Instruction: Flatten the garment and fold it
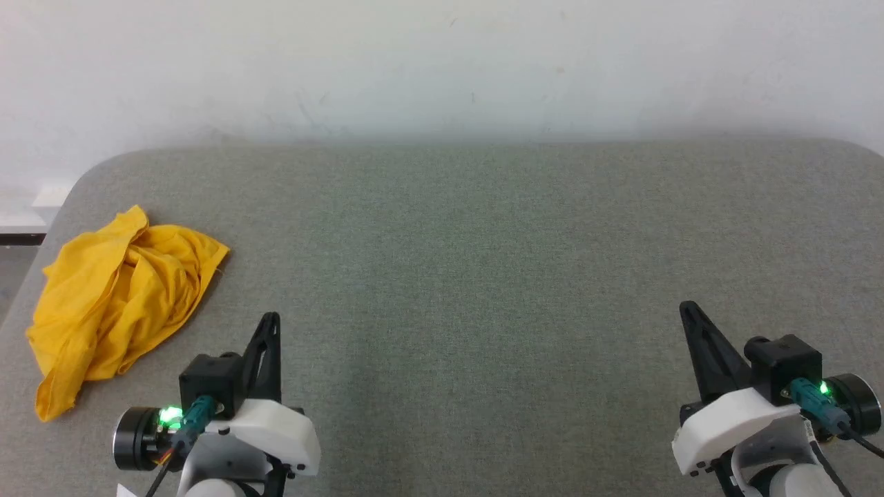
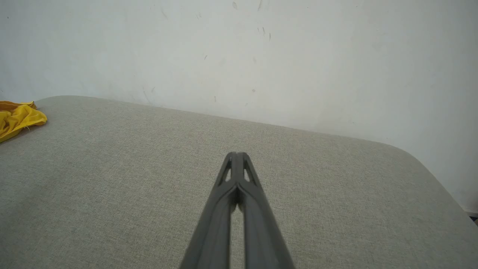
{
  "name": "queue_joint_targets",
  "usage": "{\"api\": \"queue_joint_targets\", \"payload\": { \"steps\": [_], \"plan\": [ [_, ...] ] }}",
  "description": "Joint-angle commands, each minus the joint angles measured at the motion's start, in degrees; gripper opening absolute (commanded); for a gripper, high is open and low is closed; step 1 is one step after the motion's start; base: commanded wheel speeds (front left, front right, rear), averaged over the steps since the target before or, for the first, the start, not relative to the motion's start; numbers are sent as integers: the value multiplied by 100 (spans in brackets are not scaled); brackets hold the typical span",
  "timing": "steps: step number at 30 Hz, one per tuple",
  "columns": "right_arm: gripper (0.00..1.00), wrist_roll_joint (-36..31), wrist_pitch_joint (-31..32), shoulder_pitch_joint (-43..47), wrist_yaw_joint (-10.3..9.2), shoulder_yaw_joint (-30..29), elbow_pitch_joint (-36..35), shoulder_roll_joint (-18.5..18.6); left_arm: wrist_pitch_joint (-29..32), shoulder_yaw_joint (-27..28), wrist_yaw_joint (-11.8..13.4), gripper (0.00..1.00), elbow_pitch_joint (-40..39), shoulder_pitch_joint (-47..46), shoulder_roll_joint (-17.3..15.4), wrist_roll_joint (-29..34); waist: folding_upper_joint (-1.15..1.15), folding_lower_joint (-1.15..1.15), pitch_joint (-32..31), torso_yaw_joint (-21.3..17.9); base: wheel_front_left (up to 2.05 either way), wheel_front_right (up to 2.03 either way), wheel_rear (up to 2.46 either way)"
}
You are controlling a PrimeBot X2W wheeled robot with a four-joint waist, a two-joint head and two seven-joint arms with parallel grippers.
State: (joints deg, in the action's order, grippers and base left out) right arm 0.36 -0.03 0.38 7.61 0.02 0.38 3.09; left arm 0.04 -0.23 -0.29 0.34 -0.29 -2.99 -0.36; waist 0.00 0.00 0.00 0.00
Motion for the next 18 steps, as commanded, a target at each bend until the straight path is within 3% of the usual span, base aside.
{"api": "queue_joint_targets", "payload": {
  "steps": [1, 5, 6, 18],
  "plan": [
    [0, -36, 3, -38, -12, -2, -38, -22, -4, 23, 29, 0, -34, 29, 12, 36, 0, 0, 0, 0, 0, 0, 0],
    [0, -36, 3, -38, -12, -2, -38, -22, -4, 23, 29, 0, -34, 29, 12, 36, 0, 0, 0, 0, 0, 0, 0],
    [100, 2, 0, 0, 0, 0, 3, 1, 1, -3, -1, 100, 2, 0, 0, -1, 0, 0, 0, 0, 0, 0, 0],
    [100, 30, -94, 3, -1, -43, 37, 4, -102, -111, 77, 100, 109, -62, 0, -69, 0, 0, -3, 41, 0, 0, 0]
  ]
}}
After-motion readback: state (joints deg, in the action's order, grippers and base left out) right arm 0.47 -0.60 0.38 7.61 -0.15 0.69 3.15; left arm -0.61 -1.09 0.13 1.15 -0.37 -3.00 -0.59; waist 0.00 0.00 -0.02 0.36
